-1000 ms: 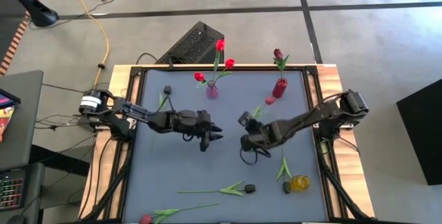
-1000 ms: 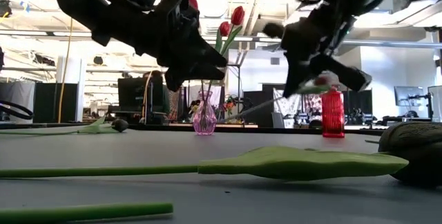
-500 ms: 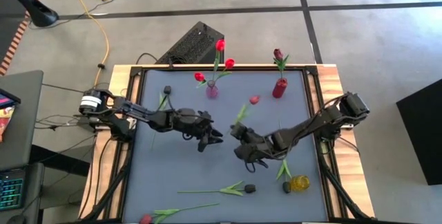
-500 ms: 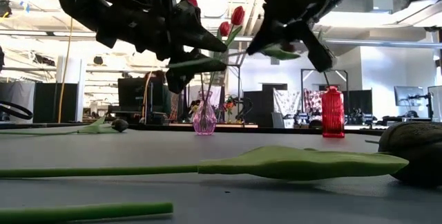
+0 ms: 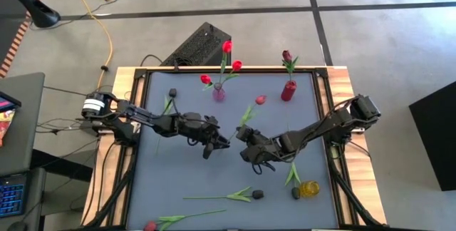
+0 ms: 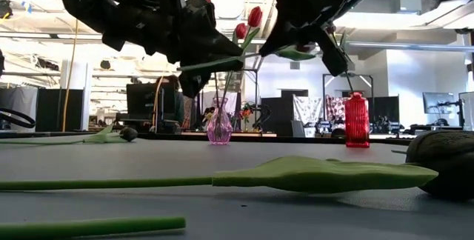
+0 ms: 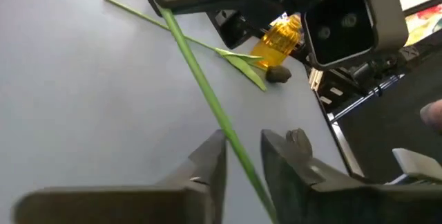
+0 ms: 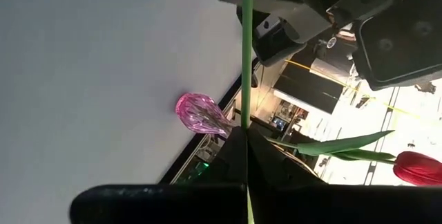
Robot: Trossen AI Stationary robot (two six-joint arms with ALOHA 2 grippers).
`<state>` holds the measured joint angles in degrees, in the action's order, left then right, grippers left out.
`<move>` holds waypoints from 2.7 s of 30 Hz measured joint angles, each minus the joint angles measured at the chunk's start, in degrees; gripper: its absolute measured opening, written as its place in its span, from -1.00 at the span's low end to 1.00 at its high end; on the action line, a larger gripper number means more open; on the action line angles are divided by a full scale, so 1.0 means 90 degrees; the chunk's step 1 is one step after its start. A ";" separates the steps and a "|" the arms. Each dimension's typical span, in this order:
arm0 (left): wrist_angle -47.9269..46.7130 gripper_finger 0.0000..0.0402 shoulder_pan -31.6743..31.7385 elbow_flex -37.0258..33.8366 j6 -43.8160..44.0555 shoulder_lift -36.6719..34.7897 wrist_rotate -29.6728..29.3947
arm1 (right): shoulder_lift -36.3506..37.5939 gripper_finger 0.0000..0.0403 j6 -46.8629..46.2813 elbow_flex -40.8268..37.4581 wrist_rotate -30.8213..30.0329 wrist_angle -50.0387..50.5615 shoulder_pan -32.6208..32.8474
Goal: Sort flowers into vase by color
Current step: Put the top red flower into the red vase
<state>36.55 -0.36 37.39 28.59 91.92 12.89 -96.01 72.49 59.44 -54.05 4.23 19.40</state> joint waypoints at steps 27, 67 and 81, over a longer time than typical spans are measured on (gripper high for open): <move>0.0669 -1.00 0.0313 -0.0005 -0.0930 0.0002 -0.1136 | 0.1383 -0.14 -0.5401 0.0002 0.0347 0.2210 0.0752; 0.2011 -1.00 -0.0372 0.0257 -0.3797 0.0002 -0.1124 | 0.1875 -0.38 -0.6377 -0.1472 0.4856 -0.3167 -0.0894; 0.1932 -0.91 -0.0372 0.0253 -0.4100 0.0002 -0.1491 | 0.2115 -0.90 -0.6486 -0.1472 0.4718 -0.2664 -0.0931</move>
<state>53.94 -3.70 39.66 -8.31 91.94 -0.53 -76.97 14.11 46.19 -11.59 -19.75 11.02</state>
